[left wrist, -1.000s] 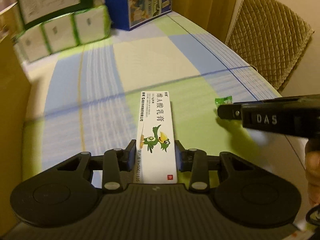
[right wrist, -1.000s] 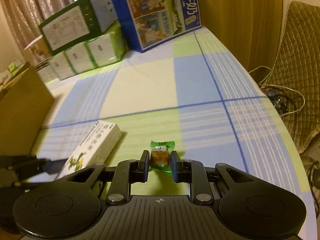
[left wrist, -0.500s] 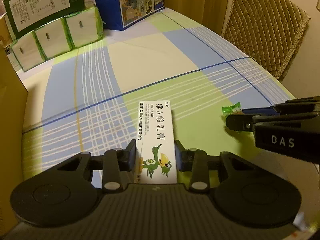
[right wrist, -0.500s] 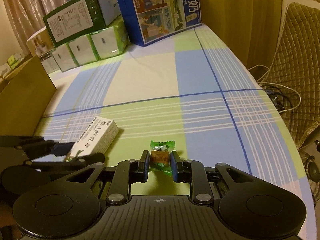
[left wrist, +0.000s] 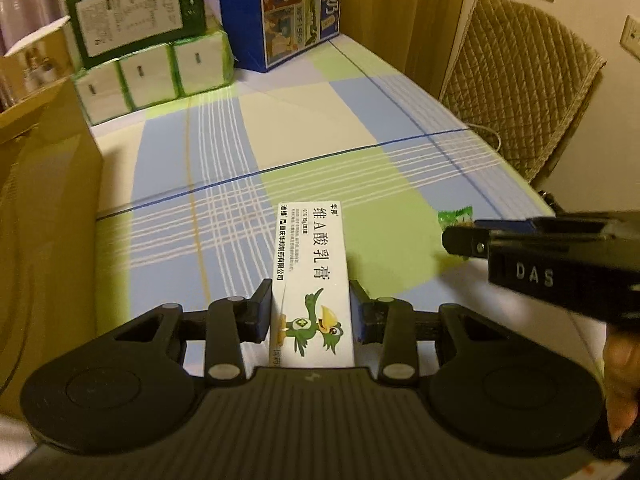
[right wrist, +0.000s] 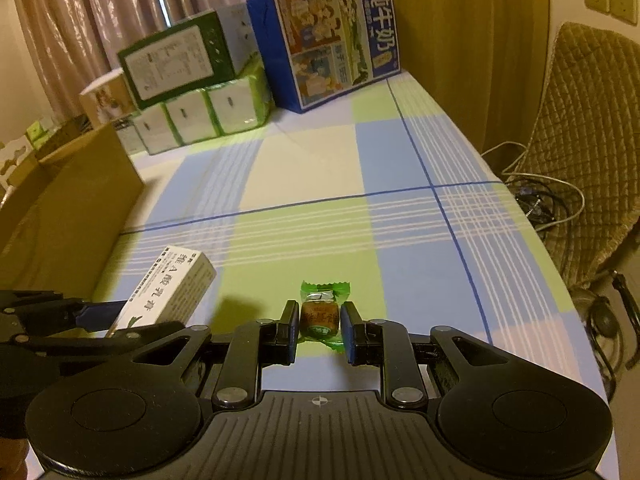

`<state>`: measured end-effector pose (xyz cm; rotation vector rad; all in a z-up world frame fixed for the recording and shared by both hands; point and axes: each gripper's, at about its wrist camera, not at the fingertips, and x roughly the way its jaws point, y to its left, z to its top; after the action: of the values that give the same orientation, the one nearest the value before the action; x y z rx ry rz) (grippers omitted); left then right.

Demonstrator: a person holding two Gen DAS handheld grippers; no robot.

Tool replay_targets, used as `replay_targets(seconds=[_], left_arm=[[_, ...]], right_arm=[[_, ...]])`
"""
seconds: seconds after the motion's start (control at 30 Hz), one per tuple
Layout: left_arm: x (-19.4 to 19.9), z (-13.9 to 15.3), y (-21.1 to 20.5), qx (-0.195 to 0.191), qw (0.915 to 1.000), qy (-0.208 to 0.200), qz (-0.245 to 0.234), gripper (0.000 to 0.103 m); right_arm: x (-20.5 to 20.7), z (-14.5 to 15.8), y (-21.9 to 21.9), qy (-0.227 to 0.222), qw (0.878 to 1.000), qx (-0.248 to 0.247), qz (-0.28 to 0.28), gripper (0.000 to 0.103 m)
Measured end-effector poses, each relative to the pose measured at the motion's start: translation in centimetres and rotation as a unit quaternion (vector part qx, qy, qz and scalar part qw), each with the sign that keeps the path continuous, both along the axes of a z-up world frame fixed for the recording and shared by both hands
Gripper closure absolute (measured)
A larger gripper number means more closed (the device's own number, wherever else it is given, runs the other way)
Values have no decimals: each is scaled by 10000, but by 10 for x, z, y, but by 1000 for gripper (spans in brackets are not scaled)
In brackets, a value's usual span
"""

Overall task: Organize objects
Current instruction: 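Lift and carry the medicine box and green candy toward the cardboard box with both tools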

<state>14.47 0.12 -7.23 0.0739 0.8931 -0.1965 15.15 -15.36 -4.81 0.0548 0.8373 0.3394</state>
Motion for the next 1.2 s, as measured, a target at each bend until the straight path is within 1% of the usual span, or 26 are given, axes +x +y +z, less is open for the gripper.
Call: replay_targets(seconds=[0.23,0.5,0.9,1.2], left_arm=[[-44,31,9,-125,9997,-100,189,70],[-84,64,16,-173,9989,-304,297,70],[-130,89,19,-228,9979,-516,310,70],[-158,99,37,-179,9968,-618,484,70]], right_arm=[[-51,36,1,-193,9998,108,15,84],[-91,68,-1,-430,9990,96,14,84],[-130,93,-1,-641,9978,139,102,84],[-148,102,17,-723,9966,149,371,84]])
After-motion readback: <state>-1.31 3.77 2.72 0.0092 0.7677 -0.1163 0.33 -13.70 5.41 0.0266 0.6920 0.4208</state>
